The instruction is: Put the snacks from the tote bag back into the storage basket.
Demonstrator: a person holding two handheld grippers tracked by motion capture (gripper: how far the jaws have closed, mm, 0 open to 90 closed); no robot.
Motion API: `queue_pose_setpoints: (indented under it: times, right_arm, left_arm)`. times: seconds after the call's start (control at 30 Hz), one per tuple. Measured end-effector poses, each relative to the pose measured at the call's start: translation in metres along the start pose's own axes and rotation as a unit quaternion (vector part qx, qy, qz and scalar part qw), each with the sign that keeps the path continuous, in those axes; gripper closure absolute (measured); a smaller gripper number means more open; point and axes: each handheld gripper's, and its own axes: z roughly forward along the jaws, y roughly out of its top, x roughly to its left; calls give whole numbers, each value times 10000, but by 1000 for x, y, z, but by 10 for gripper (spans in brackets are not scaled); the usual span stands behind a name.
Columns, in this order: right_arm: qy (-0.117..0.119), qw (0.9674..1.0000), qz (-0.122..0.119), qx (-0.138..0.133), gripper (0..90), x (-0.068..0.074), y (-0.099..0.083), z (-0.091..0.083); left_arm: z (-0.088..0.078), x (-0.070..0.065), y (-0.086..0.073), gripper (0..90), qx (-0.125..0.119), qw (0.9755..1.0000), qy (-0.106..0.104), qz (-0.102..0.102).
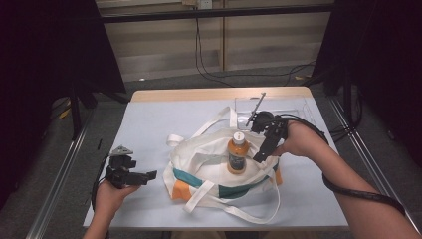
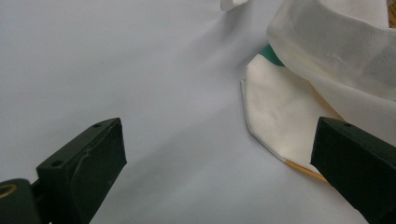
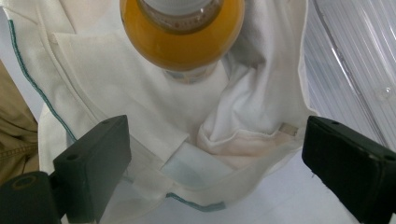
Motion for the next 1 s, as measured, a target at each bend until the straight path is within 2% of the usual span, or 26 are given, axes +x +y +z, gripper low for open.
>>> queue_pose_setpoints:
  times: [0.03, 0.23, 0.7, 0.97, 1.0]
  right_arm:
    - [11, 10000, 8, 14, 77, 0, 1, 1]
    - [34, 10000, -36, 14, 77, 2, 7, 4]
    - [75, 9999, -120, 85, 78, 4, 17, 11]
    - [114, 9995, -279, 104, 82, 5, 25, 15]
    - [124, 9994, -304, 71, 82, 5, 25, 15]
  left_arm:
    - [-1, 1, 0, 30, 90, 9999, -3, 101]
    - [-1, 2, 0, 30, 105, 9999, 3, 135]
    - [0, 2, 0, 31, 129, 9998, -47, 112]
    - [0, 2, -1, 31, 125, 9998, -61, 107]
    - [0, 2, -1, 31, 83, 9999, -62, 59]
